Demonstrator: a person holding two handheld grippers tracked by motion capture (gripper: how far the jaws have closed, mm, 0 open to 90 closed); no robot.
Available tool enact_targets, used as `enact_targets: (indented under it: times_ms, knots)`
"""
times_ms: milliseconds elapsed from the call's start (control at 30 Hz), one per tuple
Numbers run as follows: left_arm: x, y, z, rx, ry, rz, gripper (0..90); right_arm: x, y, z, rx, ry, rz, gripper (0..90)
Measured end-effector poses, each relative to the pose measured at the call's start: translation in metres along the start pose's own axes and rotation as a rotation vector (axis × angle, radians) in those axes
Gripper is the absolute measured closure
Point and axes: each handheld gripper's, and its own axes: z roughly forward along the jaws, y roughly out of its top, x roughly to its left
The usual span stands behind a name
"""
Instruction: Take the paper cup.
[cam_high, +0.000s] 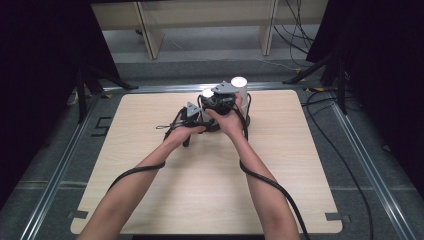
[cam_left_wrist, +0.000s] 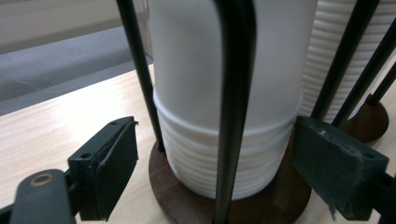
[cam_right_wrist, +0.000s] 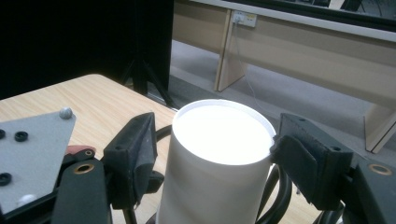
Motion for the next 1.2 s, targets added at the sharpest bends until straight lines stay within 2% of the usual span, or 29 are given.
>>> enact_targets:
  times_ms: [133, 200, 233, 367, 567, 800, 833, 1200]
  knots:
    - [-0.0012, 0.0022, 0.0014, -0.001, -0.008, -0.005, 14.5, 0.0003, -0.0008, 0.0014, 0.001, -0.009, -0.001, 30.1]
    - [-0.0017, 0.0013, 0.0025, 0.004, -0.009, -0.007, 14.5, -0.0007, -0.0006, 0.0026, 0.01, 0.008, 0.003, 30.1]
    - [-0.0004, 0.0004, 0.0026, 0.023, -0.009, 0.02, 14.5, -0.0007, -0.0006, 0.0026, 0.01, 0.008, 0.003, 30.1]
    - [0.0005, -0.0025, 0.0047, 0.033, -0.01, 0.021, 14.9, -0.0016, -0.0006, 0.005, 0.012, 0.008, 0.001, 30.7]
    - [0.0014, 0.0002, 0.0058, 0.025, -0.027, 0.025, 17.6, -0.0009, 0.0004, 0.008, 0.005, -0.007, 0.001, 30.7]
    - [0.0013, 0.0016, 0.0069, 0.024, -0.024, 0.023, 18.6, -0.0019, 0.0013, 0.0081, 0.016, 0.005, 0.002, 32.8]
    - [0.0011, 0.0013, 0.0068, 0.023, -0.024, 0.021, 18.7, -0.003, 0.0009, 0.0085, 0.008, 0.001, 0.013, 35.1]
    - [0.0012, 0.0002, 0.0072, 0.024, -0.027, 0.023, 19.1, -0.0026, 0.0021, 0.0069, -0.014, -0.003, 0.032, 36.2]
